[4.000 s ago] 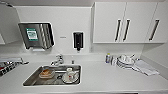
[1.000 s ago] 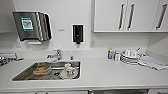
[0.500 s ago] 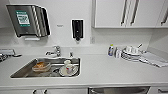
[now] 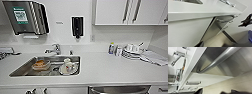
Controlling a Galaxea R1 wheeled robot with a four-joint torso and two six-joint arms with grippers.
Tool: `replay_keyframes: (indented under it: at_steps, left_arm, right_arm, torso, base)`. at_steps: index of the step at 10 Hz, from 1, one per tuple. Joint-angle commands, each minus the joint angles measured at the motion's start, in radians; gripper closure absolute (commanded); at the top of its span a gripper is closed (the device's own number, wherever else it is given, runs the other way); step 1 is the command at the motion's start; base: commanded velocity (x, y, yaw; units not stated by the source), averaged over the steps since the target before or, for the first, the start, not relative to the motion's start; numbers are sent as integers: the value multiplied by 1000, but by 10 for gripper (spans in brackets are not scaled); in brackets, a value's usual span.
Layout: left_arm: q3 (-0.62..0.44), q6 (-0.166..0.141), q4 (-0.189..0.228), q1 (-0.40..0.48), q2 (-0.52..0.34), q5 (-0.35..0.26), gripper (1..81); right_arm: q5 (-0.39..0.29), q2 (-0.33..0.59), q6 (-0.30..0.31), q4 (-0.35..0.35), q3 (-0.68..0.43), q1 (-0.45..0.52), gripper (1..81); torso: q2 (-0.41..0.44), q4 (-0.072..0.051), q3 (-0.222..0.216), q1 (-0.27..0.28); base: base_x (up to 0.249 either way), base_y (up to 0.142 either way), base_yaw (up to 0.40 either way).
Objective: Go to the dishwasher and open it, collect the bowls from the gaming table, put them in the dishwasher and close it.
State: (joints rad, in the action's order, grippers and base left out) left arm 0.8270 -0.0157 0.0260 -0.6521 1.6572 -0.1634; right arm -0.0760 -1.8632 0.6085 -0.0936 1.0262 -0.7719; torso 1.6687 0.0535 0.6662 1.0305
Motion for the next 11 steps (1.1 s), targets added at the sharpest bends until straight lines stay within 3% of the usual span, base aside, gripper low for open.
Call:
replay_keyframes:
  at_steps: [1,2,5,9,11]
  left_arm:
    - [-42,3,-3,121,-40,-19,10]
    - [-49,2,-4,127,-34,-19,10]
    - [-52,2,-6,127,-8,-19,10]
    - [-52,2,-4,127,-6,-19,10]
    - [-48,3,-1,127,-8,-19,10]
  right_arm:
    - [-79,28,118,-38,-29,141,10]
    - [-93,20,163,-38,-15,162,10]
    - [-168,-32,384,-51,29,251,10]
    - [-268,-142,632,-44,159,350,10]
    - [-297,-162,678,-38,213,374,10]
  torso:
    - [0,0,0,0]
    - [0,0,0,0]
    - [0,0,0,0]
    - [0,0,0,0]
    - [0,0,1,0]
  base:
    - [0,0,0]
    - [0,0,0]
    - [0,0,0]
    - [0,0,0]
    - [0,0,0]
